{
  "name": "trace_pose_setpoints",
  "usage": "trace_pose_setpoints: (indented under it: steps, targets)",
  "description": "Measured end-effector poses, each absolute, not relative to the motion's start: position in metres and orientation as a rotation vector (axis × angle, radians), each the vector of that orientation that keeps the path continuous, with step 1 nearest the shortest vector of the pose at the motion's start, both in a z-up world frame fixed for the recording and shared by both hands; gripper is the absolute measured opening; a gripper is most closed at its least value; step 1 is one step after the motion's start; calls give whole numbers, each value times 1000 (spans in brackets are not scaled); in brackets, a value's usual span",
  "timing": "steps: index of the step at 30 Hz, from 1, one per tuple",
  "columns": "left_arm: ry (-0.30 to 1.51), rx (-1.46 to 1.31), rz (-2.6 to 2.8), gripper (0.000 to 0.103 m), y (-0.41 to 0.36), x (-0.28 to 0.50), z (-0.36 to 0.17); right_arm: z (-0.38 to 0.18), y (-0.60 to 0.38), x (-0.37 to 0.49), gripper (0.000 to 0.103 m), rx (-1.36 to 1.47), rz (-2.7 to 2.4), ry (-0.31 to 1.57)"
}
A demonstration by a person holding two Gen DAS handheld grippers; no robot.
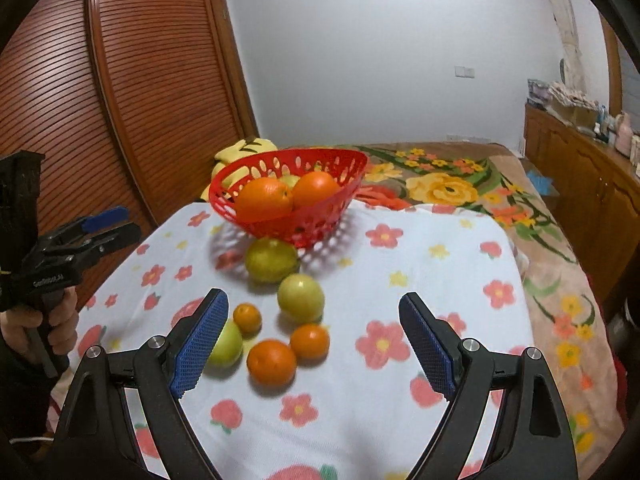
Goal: Organize fruits
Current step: 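Withdraw both open grippers from the basket, then grasp a green pomelo with the left gripper while the right gripper grasps an orange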
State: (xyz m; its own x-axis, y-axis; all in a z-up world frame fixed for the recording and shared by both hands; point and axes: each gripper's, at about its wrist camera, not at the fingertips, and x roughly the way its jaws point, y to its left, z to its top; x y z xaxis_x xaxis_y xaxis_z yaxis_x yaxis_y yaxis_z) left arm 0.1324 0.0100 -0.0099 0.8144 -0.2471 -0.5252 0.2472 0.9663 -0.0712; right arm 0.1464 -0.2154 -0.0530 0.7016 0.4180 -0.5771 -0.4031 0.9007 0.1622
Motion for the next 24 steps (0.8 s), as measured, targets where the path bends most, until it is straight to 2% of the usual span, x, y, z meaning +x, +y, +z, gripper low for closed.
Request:
trace_pose_setpoints:
  steps: [18,24]
  targets:
    - [694,1,-327,83,-7,134,-73,-111,-183,145,88,21,461,718]
    - [727,-67,-348,83,2,136,-83,-125,-172,150,72,3,475,764]
